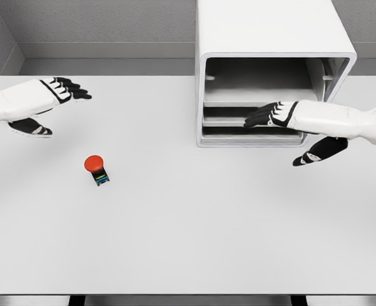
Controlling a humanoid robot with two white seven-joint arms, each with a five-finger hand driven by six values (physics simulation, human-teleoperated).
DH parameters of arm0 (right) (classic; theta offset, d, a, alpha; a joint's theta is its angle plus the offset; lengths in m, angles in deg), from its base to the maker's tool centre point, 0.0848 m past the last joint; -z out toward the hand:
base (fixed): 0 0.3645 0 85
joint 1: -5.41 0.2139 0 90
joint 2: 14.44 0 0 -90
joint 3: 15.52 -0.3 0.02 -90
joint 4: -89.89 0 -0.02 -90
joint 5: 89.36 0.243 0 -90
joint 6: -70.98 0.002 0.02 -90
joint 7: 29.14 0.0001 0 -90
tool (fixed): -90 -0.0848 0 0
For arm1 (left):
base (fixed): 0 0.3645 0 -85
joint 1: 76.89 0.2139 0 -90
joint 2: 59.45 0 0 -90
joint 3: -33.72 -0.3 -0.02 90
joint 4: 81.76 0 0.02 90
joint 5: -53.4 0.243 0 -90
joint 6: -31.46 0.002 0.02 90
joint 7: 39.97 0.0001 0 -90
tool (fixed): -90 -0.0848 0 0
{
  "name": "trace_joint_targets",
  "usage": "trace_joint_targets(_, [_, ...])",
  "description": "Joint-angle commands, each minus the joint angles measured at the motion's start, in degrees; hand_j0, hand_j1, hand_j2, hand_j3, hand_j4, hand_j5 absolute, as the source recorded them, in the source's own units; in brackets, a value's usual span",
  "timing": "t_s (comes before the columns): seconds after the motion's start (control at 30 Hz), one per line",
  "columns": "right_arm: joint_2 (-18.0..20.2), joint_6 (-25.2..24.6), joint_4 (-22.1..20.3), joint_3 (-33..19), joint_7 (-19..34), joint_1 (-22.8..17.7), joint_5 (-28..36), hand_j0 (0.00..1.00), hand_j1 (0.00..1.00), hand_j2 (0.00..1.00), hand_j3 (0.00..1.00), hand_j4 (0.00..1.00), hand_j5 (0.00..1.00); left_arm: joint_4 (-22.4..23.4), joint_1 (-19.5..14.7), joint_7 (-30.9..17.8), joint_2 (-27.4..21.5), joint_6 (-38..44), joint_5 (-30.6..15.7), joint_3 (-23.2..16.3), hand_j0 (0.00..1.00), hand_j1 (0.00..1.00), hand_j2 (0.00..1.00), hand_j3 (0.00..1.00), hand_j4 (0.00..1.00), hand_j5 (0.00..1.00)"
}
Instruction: Slide open multi-storey tabletop storage cabinets and put open load switch and slide close multi-storey tabletop storage cabinets
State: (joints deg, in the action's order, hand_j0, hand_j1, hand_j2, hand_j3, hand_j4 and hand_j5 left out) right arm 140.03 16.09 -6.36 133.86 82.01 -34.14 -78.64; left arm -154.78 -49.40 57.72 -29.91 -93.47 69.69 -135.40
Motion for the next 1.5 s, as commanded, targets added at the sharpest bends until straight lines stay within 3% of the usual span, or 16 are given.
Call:
trace_joint_targets(0.0, [-0.3,-0.1,0.0,0.0,0.0,0.0,0.4,1.0,1.0,1.0,1.0,1.0,1.0,-1.7,-0.9,-4.3,0.3,-0.1,-0.2,-0.3,1.0,1.0,1.0,1.0,1.0,1.0])
trace_joint_targets(0.07, [-2.7,-0.1,0.2,-0.3,-0.1,0.2,0.4,1.0,1.0,1.0,1.0,1.0,1.0,-2.5,-2.4,-8.8,0.9,-0.1,-0.2,-1.5,1.0,1.0,1.0,1.0,1.0,1.0])
trace_joint_targets(0.2, [-5.1,-0.1,3.7,-0.9,-1.2,0.2,-0.1,1.0,1.0,1.0,1.0,1.0,1.0,-2.8,-12.5,-8.6,2.4,-0.1,-2.0,-18.2,1.0,1.0,1.0,1.0,1.0,1.0])
trace_joint_targets(0.3, [-7.6,-0.1,6.2,-1.9,-1.3,0.2,-0.3,1.0,1.0,1.0,1.0,1.0,1.0,-2.8,-14.0,-8.2,2.0,-0.1,-7.2,-22.1,1.0,1.0,1.0,1.0,1.0,1.0])
trace_joint_targets(0.5, [-15.3,-0.1,16.1,-2.9,-1.2,0.4,-4.1,1.0,1.0,1.0,1.0,1.0,1.0,-2.6,-14.0,-8.1,-0.2,-0.1,-16.5,-22.2,1.0,1.0,1.0,1.0,1.0,1.0])
trace_joint_targets(0.7, [-14.9,-0.1,16.5,-3.3,-1.0,0.2,-5.0,1.0,1.0,1.0,1.0,1.0,1.0,-3.4,-13.9,-8.0,-0.1,-0.1,-20.0,-24.2,1.0,1.0,1.0,1.0,1.0,1.0])
trace_joint_targets(0.87, [-13.5,-0.1,14.4,-4.6,0.8,0.4,-7.0,1.0,1.0,1.0,1.0,1.0,1.0,-3.5,-13.4,-8.1,-0.1,-0.1,-19.8,-24.2,1.0,1.0,1.0,1.0,1.0,1.0])
trace_joint_targets(1.07, [-15.3,-0.1,14.2,-4.7,0.4,0.5,-9.4,1.0,1.0,1.0,1.0,1.0,1.0,-4.1,-12.7,-8.7,0.5,-0.1,-18.4,-24.6,1.0,1.0,1.0,1.0,1.0,1.0])
trace_joint_targets(1.33, [-17.0,-0.1,19.9,-5.5,0.3,0.6,-9.4,1.0,1.0,1.0,1.0,1.0,1.0,-6.3,-12.7,-8.6,1.3,-0.1,-15.2,-24.1,1.0,1.0,1.0,1.0,1.0,1.0])
trace_joint_targets(1.47, [-17.0,-0.1,20.0,-5.7,0.4,0.7,-9.5,1.0,1.0,1.0,1.0,1.0,1.0,-7.0,-12.6,-8.7,2.1,-0.1,-15.1,-24.2,1.0,1.0,1.0,1.0,1.0,1.0])
